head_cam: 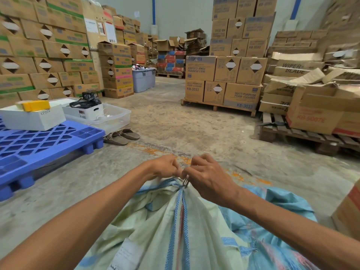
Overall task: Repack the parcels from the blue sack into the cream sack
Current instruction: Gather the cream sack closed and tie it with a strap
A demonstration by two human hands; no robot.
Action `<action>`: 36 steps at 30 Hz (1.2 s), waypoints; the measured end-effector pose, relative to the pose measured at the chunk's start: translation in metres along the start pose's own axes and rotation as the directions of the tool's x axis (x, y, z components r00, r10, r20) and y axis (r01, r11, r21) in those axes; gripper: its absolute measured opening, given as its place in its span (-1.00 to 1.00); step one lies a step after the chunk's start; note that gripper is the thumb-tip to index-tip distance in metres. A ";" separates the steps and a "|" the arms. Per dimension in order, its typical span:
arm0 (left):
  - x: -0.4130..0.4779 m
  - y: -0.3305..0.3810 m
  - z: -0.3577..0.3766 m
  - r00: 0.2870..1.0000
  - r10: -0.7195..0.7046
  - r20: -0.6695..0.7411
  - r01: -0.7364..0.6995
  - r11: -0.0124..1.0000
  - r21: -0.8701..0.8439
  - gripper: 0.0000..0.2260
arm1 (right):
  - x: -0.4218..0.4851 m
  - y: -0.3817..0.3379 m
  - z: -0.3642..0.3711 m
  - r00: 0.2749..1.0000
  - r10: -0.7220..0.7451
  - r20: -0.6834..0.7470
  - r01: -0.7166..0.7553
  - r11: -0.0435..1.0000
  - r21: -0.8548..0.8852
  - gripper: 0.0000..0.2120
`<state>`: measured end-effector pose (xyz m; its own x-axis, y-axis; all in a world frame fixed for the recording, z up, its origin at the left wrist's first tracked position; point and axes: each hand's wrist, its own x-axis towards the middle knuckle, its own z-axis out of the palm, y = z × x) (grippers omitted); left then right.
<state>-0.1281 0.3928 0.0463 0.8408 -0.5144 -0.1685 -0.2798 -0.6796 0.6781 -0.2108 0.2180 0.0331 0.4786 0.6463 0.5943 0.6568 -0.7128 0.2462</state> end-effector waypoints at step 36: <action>-0.042 -0.103 0.039 0.892 -0.230 0.389 0.062 0.915 0.398 -0.60 | -0.089 -0.021 0.062 0.398 0.633 0.664 -0.917 0.291 0.273 -0.73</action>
<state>-0.1523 0.4639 -0.0445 0.6340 -0.5061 -0.5846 -0.3884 -0.8622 0.3252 -0.2310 0.1927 -0.0722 0.9932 -0.0125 -0.1160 -0.0888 -0.7260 -0.6820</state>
